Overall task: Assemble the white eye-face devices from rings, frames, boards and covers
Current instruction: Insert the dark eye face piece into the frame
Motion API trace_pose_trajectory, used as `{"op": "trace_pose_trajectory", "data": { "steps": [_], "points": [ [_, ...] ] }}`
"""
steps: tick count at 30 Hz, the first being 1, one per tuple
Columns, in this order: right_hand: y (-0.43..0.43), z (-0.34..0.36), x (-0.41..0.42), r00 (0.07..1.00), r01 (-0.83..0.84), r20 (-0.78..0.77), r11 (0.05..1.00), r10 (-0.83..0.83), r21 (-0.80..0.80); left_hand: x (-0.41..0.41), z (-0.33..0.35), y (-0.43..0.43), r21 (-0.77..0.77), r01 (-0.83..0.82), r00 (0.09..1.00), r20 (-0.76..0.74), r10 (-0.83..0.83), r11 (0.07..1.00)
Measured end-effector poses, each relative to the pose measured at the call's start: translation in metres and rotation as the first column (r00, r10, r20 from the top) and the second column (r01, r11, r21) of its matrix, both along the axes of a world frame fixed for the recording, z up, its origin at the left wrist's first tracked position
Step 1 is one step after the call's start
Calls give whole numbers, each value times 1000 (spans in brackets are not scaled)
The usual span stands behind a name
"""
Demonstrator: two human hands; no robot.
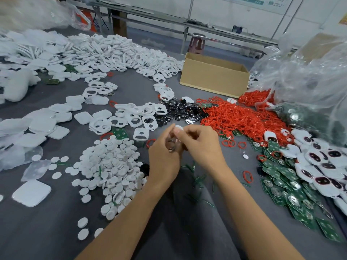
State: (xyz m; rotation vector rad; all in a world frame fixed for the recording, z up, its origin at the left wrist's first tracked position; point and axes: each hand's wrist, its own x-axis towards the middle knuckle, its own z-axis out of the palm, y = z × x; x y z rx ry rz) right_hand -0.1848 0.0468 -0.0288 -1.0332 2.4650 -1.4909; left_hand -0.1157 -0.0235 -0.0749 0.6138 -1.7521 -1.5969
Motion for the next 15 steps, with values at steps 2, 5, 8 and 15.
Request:
{"op": "trace_pose_trajectory", "data": {
  "steps": [2,5,8,15],
  "points": [
    [0,1,-4,1000,7,-18,1000,-7,-7,-1,3,-2,199,34,998,-60,-23,979],
    [-7,-2,-26,960,210,-167,972,-225,-103,-3,9,-4,493,109,986,-165,-30,863],
    [-25,-9,-54,939,265,-240,963,-247,43,-3,13,-8,604,155,976,-214,-28,782],
    [-42,-28,-86,900,274,-428,876,-88,396,-6,9,-5,507,49,996,-95,-1,860]
  ]
}}
